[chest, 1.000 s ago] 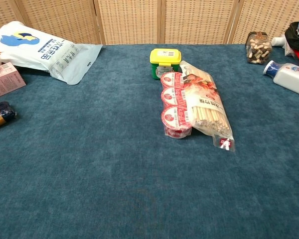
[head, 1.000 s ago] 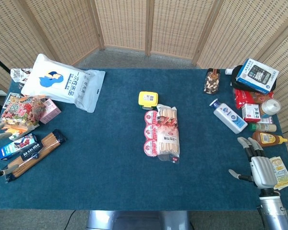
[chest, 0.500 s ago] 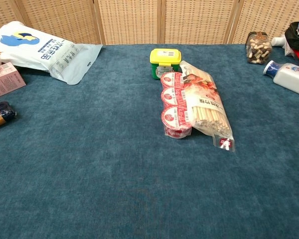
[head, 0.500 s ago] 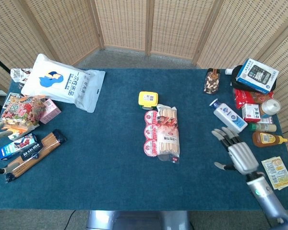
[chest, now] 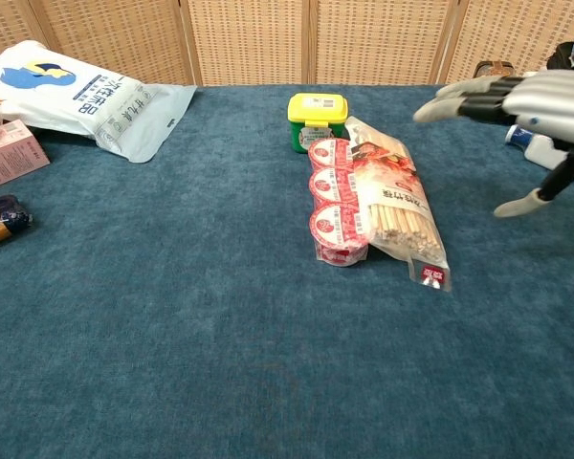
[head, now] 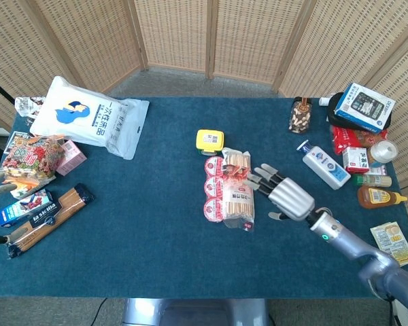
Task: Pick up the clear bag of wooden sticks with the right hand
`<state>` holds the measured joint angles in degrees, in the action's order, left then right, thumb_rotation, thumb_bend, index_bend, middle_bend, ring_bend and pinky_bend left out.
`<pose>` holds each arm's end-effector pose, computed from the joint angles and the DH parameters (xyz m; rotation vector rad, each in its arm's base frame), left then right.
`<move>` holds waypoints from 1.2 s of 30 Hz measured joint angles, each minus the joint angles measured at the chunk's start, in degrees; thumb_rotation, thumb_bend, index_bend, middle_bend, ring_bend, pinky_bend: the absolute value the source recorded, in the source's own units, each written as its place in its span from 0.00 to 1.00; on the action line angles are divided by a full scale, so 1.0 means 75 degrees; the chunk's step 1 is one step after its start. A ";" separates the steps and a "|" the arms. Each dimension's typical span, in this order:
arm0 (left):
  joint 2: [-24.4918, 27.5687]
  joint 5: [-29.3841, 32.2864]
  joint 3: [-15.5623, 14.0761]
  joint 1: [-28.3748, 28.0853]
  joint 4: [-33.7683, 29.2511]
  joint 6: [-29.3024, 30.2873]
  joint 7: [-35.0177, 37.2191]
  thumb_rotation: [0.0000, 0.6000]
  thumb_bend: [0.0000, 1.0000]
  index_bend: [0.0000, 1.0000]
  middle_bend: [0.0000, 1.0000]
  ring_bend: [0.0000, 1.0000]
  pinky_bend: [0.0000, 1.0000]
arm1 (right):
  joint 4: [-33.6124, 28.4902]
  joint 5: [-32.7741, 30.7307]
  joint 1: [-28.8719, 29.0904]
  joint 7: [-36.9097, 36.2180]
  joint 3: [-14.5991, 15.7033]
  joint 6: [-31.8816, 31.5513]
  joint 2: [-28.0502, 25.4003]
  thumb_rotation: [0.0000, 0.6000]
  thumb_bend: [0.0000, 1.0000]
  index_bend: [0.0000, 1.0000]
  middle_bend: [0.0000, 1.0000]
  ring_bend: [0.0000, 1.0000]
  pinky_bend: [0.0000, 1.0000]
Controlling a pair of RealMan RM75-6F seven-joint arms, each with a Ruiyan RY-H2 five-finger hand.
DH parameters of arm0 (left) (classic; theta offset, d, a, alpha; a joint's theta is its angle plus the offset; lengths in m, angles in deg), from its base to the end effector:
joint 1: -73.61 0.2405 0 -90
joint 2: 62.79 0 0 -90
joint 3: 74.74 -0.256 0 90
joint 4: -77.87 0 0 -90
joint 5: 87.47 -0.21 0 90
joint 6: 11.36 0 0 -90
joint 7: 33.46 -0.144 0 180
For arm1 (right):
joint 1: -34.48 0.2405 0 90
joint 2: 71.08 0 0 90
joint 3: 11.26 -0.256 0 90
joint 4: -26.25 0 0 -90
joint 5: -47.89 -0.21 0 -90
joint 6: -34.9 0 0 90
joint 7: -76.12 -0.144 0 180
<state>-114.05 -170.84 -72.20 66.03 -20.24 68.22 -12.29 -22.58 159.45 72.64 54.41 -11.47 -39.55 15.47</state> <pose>-0.3072 0.1932 0.2110 -1.3080 -1.1522 -1.0418 -0.2295 -0.3454 0.0436 2.1889 -0.4415 1.1266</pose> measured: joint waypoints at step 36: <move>-0.0214 0.0536 0.0179 -0.0248 0.0099 -0.0653 -0.0430 1.00 0.00 0.23 0.00 0.00 0.00 | 0.3049 0.0387 0.1882 0.0804 0.1402 0.0501 0.1495 1.00 0.06 0.00 0.00 0.00 0.00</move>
<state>-115.66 -166.82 -70.86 64.17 -19.50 63.33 -15.51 0.28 162.35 86.75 60.44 -0.96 -35.80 26.68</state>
